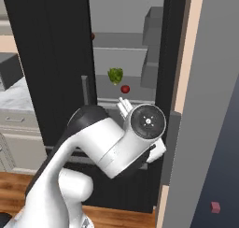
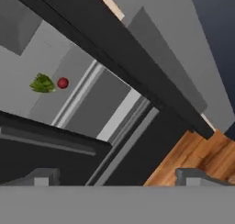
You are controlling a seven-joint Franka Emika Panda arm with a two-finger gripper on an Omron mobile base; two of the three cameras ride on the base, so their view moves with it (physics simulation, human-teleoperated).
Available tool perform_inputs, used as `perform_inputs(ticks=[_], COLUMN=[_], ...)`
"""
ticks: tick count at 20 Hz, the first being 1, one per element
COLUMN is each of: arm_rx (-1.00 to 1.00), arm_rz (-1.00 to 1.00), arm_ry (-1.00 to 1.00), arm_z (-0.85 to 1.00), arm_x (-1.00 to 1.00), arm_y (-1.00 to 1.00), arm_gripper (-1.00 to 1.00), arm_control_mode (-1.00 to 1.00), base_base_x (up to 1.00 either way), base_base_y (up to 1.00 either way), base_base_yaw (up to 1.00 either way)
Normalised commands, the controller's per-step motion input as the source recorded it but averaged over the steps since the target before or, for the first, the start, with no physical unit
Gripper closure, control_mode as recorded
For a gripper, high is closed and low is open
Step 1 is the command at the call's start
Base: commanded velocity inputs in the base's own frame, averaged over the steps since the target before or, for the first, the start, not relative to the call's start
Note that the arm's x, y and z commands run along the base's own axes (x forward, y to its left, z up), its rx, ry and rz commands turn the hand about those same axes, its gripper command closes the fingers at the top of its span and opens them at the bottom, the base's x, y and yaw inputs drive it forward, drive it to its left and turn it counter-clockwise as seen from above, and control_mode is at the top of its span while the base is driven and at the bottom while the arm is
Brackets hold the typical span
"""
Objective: Place the tomato in the correct fridge rack based on whether it is a fruit or vegetable. Finally, close the fridge door.
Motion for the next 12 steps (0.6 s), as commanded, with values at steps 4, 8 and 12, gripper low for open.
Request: perform_inputs(ticks=[4,8,12], arm_rx=[0.26,0.16,0.11], arm_rz=[0.00,-0.01,0.00], arm_ry=[-0.11,-0.15,-0.10], arm_z=[-0.32,-0.46,-0.44], arm_x=[0.00,0.02,0.28], arm_y=[-1.00,-0.82,-0.55], arm_gripper=[-1.00,-1.00,-1.00], arm_control_mode=[-1.00,-1.00,-1.00], base_base_x=[0.00,0.00,0.00], base_base_y=[0.00,0.00,0.00], base_base_yaw=[0.00,0.00,0.00])
